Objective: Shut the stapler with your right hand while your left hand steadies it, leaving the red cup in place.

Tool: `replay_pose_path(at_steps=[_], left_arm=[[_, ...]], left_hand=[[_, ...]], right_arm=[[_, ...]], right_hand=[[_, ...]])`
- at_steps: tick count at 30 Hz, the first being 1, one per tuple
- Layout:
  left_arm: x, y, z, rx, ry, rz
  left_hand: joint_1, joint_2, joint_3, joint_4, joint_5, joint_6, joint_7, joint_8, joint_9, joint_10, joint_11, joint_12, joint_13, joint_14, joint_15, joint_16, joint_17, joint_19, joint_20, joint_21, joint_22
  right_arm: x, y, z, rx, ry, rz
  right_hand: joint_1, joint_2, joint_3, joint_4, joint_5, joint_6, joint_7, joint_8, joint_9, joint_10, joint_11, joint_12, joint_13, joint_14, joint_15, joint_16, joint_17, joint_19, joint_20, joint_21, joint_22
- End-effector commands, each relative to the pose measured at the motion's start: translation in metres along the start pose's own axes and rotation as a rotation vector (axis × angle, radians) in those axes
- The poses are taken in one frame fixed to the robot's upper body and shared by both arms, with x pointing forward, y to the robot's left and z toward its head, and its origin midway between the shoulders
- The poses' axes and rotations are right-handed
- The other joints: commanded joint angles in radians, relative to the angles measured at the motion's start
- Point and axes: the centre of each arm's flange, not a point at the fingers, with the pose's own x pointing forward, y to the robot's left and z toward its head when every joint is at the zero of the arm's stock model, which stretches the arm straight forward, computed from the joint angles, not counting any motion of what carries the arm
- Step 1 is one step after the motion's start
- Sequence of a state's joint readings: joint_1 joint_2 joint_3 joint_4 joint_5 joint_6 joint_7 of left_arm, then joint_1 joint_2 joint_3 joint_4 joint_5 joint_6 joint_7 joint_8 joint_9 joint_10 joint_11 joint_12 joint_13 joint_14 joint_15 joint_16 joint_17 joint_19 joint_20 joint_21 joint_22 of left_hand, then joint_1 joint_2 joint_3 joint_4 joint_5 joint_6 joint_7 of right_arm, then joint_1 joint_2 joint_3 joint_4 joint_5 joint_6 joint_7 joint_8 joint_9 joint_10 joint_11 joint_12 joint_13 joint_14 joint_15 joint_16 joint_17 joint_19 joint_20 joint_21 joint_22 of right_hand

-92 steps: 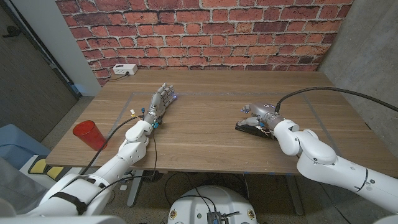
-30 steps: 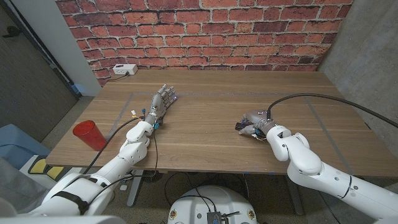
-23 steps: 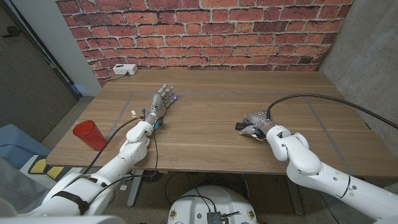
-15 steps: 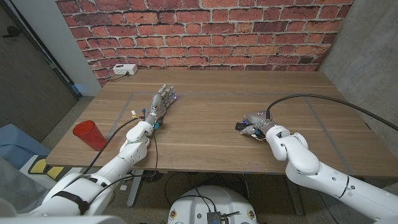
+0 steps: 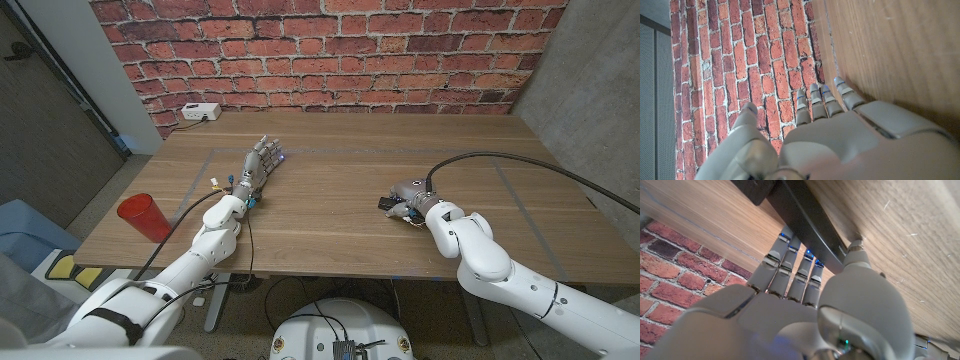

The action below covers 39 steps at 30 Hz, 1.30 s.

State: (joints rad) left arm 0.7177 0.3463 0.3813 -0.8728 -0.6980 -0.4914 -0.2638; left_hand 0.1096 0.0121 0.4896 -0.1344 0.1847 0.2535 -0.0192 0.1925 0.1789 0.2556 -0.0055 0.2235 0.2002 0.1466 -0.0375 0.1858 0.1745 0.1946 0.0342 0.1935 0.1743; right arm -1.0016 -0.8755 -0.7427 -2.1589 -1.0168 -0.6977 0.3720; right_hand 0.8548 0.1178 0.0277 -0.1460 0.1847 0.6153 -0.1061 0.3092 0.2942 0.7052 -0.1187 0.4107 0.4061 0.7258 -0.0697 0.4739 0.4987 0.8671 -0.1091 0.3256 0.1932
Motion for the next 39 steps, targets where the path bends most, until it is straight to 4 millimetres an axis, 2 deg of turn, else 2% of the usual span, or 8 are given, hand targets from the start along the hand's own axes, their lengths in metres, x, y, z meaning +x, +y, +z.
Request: replay_pose_path(at_steps=[1, 5, 8, 13, 15, 17, 22, 39], left_arm=[[-0.003, 0.0, 0.001, 0.0, -0.005, 0.002], [-0.004, 0.0, 0.002, -0.001, -0.006, 0.005], [-0.005, 0.0, 0.001, -0.001, -0.005, 0.006], [-0.008, 0.001, 0.0, -0.004, -0.004, 0.008], [-0.008, 0.001, 0.0, -0.003, -0.004, 0.008], [-0.009, 0.001, 0.0, -0.004, -0.003, 0.01], [-0.01, 0.002, -0.001, -0.007, -0.004, 0.012], [-0.013, 0.002, -0.005, -0.021, -0.009, 0.015]], left_hand=[[-0.008, -0.003, -0.003, 0.005, -0.001, 0.01, -0.002, -0.001, 0.004, 0.007, -0.001, 0.002, 0.002, 0.01, -0.019, 0.002, 0.004, 0.01, -0.001, 0.003, 0.002], [-0.009, -0.003, -0.003, 0.005, 0.0, 0.01, -0.003, -0.001, 0.004, 0.006, -0.001, 0.001, 0.002, 0.011, -0.017, 0.002, 0.004, 0.01, -0.001, 0.004, 0.002], [-0.009, -0.003, -0.003, 0.005, 0.0, 0.01, -0.003, -0.001, 0.004, 0.007, -0.001, 0.001, 0.002, 0.011, -0.018, 0.002, 0.004, 0.011, -0.001, 0.004, 0.002], [-0.01, -0.003, -0.004, 0.006, 0.0, 0.01, -0.004, -0.002, 0.004, 0.008, -0.002, 0.002, 0.002, 0.011, -0.018, 0.001, 0.004, 0.01, -0.001, 0.003, 0.002], [-0.011, -0.003, -0.004, 0.006, 0.0, 0.009, -0.004, -0.002, 0.004, 0.007, -0.001, 0.001, 0.002, 0.011, -0.02, 0.001, 0.004, 0.011, 0.0, 0.003, 0.002], [-0.011, -0.003, -0.004, 0.006, 0.0, 0.009, -0.004, -0.002, 0.004, 0.007, 0.001, 0.001, 0.002, 0.012, -0.02, 0.002, 0.004, 0.011, 0.0, 0.004, 0.002], [-0.012, -0.003, -0.005, 0.007, 0.0, 0.009, -0.003, -0.002, 0.004, 0.006, -0.001, 0.0, 0.003, 0.012, -0.02, 0.001, 0.004, 0.011, 0.0, 0.004, 0.002], [-0.016, -0.003, -0.007, 0.009, 0.0, 0.009, -0.003, -0.002, 0.004, 0.008, -0.001, 0.0, 0.003, 0.013, -0.021, 0.001, 0.004, 0.012, 0.0, 0.003, 0.002]], right_arm=[[0.0, 0.004, 0.004, -0.02, -0.006, -0.001], [-0.001, 0.005, 0.005, -0.019, -0.006, -0.008], [-0.001, 0.005, 0.005, -0.01, -0.011, -0.018], [-0.002, 0.003, 0.004, 0.0, -0.022, -0.04], [-0.002, 0.003, 0.004, 0.002, -0.025, -0.046], [-0.003, 0.001, 0.004, 0.008, -0.033, -0.051], [-0.006, -0.004, 0.005, 0.016, -0.047, -0.082], [-0.018, -0.026, 0.012, 0.019, -0.079, -0.174]], right_hand=[[0.029, 0.003, 0.017, -0.006, -0.001, 0.039, -0.021, 0.014, 0.008, 0.029, -0.002, 0.019, 0.007, 0.026, -0.163, 0.008, 0.011, 0.01, -0.022, 0.009, 0.004], [0.061, 0.014, 0.033, -0.016, 0.001, 0.041, -0.03, 0.01, 0.009, 0.039, -0.012, 0.028, 0.011, 0.042, -0.165, 0.014, 0.022, 0.014, -0.03, 0.014, 0.006], [0.118, 0.031, 0.064, -0.026, 0.002, 0.048, -0.04, 0.008, 0.014, 0.058, -0.026, 0.046, 0.02, 0.067, -0.167, 0.022, 0.041, 0.019, -0.043, 0.023, 0.011], [0.187, 0.056, 0.109, -0.027, 0.003, 0.052, -0.058, -0.002, 0.015, 0.084, -0.055, 0.069, 0.034, 0.109, -0.168, 0.034, 0.069, 0.018, -0.067, 0.041, 0.021], [0.21, 0.064, 0.126, -0.024, 0.003, 0.063, -0.063, 0.0, 0.016, 0.084, -0.059, 0.072, 0.04, 0.121, -0.169, 0.037, 0.079, 0.012, -0.076, 0.05, 0.031], [0.249, 0.068, 0.165, -0.012, 0.001, 0.086, -0.075, 0.001, 0.019, 0.105, -0.073, 0.087, 0.057, 0.14, -0.169, 0.035, 0.103, -0.005, -0.088, 0.083, 0.062], [0.27, 0.068, 0.209, 0.006, -0.004, 0.144, -0.073, 0.01, 0.025, 0.142, -0.073, 0.114, 0.084, 0.185, -0.168, 0.033, 0.14, -0.006, -0.094, 0.135, 0.084], [0.277, 0.067, 0.252, 0.019, -0.005, 0.19, -0.062, 0.007, 0.036, 0.169, -0.055, 0.128, 0.092, 0.23, -0.166, 0.016, 0.187, -0.016, -0.098, 0.21, 0.109]])
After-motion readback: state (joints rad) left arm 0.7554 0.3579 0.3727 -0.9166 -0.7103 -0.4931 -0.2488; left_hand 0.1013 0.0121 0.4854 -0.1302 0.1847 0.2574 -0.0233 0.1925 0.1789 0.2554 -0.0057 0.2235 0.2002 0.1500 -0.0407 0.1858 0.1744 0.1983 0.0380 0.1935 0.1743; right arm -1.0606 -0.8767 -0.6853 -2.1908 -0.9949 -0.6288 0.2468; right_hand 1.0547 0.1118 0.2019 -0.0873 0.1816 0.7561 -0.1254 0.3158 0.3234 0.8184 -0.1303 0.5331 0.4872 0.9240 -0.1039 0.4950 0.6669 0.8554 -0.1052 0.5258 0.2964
